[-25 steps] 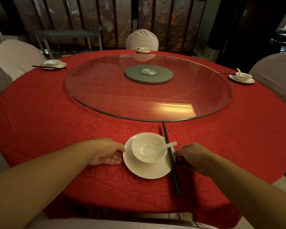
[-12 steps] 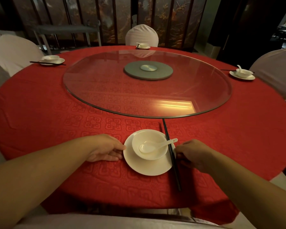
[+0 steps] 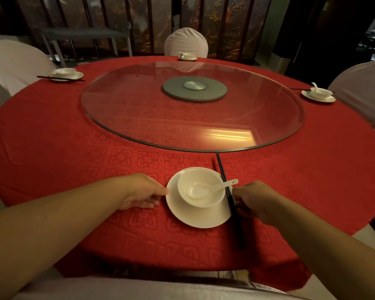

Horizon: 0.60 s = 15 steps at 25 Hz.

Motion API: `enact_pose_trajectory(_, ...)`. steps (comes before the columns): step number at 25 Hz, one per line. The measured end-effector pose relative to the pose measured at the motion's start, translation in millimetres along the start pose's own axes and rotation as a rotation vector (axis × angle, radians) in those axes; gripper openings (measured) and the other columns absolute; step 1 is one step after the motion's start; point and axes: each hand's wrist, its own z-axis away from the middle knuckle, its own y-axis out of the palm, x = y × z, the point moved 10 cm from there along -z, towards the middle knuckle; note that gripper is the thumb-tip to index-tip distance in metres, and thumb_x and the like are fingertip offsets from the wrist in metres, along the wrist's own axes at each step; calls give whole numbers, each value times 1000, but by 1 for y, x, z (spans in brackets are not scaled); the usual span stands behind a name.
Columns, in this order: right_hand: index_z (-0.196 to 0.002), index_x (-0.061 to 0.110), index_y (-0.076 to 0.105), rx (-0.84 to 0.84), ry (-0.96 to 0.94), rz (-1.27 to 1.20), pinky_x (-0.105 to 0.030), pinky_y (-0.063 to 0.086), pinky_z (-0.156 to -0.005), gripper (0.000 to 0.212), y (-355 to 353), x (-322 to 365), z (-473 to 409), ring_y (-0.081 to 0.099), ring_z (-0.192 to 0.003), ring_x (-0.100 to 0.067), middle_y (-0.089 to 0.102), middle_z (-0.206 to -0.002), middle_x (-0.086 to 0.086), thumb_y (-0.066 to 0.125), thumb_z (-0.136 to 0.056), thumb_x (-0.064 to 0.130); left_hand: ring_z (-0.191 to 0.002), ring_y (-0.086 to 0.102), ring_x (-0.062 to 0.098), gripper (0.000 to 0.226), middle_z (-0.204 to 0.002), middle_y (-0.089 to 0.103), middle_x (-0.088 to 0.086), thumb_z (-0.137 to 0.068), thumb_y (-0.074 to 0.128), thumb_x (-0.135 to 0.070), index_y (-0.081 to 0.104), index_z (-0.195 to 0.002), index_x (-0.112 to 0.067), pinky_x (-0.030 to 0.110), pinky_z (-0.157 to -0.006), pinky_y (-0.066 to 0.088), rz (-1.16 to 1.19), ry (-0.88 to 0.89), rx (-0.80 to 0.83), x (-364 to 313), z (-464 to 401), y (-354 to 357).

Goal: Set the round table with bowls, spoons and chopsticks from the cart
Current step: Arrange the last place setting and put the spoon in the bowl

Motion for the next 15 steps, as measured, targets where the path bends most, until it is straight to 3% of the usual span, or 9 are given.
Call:
enact_pose_trajectory(5, -62, 10, 61, 42, 19, -11, -22, 52, -48, 26, 0, -1, 3, 59, -42, -9, 60, -46, 2, 58, -87, 2, -83, 66, 16, 22, -95, 69, 7, -90, 75, -24, 71, -105, -10, 25, -66, 55, 5, -14, 2, 2, 0, 0)
enact_pose_trajectory(10, -74, 9, 59, 50, 23, -5, -26, 50, -49, 21, -7, 3, 14, 56, -54, -17, 58, -62, -6, 53, -94, 6, -94, 69, 21, 34, -108, 68, 10, -97, 65, -36, 63, -116, -9, 29, -74, 58, 22, -41, -8, -7, 14, -3)
enact_pose_trajectory(12, -80, 9, 59, 24, -56, 112, -26, 48, -50, 17, -24, 14, 21, 54, -57, -20, 58, -72, -11, 54, -96, 12, -93, 69, 21, 30, -107, 69, 9, -97, 65, -37, 63, -113, -12, 29, -71, 57, -87, -16, -66, -19, 30, -12)
enact_pose_trajectory(15, -81, 13, 60, 24, -228, 293, -21, 38, -45, 13, -62, 39, 43, 49, -50, -15, 58, -71, -10, 59, -95, 11, -91, 68, 18, 20, -99, 74, 4, -92, 70, -31, 71, -102, -14, 27, -76, 52, -561, 188, -261, -66, 66, -27)
